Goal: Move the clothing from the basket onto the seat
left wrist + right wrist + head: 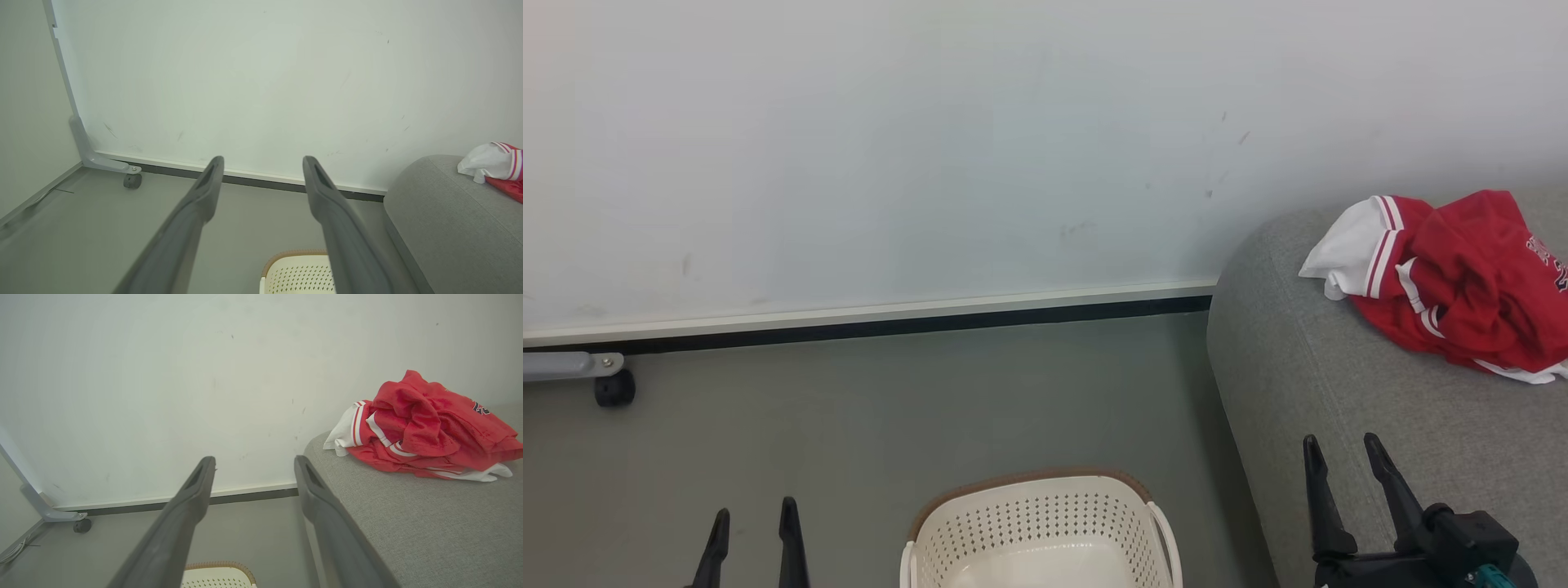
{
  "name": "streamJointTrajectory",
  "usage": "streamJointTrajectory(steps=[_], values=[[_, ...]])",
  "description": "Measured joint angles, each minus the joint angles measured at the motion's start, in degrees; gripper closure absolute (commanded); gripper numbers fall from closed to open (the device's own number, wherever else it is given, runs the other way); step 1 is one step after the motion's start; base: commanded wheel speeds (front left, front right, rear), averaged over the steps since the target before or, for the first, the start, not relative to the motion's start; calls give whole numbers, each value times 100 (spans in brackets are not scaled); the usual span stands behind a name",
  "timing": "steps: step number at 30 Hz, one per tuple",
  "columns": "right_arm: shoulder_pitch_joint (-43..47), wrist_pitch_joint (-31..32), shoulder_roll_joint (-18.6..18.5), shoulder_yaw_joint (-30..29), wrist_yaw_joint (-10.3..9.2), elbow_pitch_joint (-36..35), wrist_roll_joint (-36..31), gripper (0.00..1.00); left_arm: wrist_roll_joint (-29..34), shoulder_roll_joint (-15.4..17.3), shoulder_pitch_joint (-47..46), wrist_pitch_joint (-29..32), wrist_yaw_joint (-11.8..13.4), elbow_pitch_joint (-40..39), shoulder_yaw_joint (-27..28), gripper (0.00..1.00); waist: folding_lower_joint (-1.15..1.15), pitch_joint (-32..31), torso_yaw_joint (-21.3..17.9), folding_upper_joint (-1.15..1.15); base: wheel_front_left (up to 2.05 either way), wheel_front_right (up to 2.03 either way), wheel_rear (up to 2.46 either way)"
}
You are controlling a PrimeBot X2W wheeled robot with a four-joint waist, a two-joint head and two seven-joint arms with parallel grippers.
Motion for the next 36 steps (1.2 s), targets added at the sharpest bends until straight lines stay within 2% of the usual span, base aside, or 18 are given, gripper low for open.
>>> streamJointTrajectory(steps=[10,11,23,36], values=[[19,0,0,-36,-31,-63,-7,0,9,-37,0,0,0,-8,5,0,0,28,1,0,0,0,0],[20,0,0,-43,-32,-66,-7,100,9,-38,0,0,0,-8,5,100,0,30,1,0,0,0,0],[219,121,133,-130,29,269,246,100,-237,-149,70,122,-65,332,18,100,0,49,8,0,0,0,0],[174,424,219,-450,191,368,1261,100,-1236,-207,-53,422,-263,454,186,100,0,78,23,0,0,0,0]])
